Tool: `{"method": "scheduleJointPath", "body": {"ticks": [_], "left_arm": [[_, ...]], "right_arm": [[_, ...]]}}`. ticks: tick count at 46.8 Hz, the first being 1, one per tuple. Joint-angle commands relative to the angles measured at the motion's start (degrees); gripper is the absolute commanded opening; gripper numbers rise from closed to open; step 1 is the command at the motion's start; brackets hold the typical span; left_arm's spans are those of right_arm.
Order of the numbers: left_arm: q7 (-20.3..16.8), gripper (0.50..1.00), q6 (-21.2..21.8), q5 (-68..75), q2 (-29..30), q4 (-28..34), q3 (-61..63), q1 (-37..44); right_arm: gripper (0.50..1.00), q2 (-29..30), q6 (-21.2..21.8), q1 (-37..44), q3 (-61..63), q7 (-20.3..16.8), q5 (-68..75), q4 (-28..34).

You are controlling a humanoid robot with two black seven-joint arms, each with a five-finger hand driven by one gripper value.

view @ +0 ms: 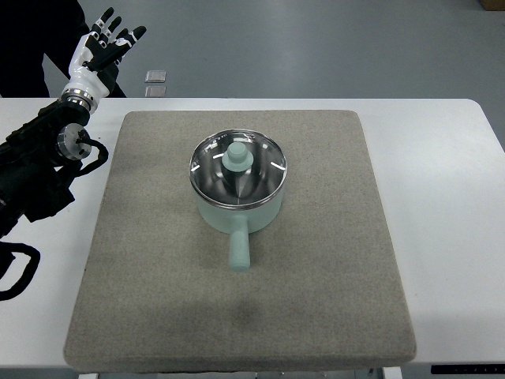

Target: Place lid left of pot with left hand

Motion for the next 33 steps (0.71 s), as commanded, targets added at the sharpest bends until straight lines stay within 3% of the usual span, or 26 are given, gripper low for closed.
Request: {"method": "scheduleJointPath", "body": {"ticks": [1, 33], "left_arm": [[0.00, 0.996, 0.00, -0.02, 0.00, 0.00, 0.10, 0.00], [0.09, 0.996, 0.27, 1.03, 0.52, 0.00, 0.98, -1.05]], "right_arm": [[0.924, 0.00, 0.00, 0.00, 0.08, 0.00, 0.00, 0.00], [0.924, 0.00, 0.00, 0.00, 0.08, 0.00, 0.00, 0.00]]}}
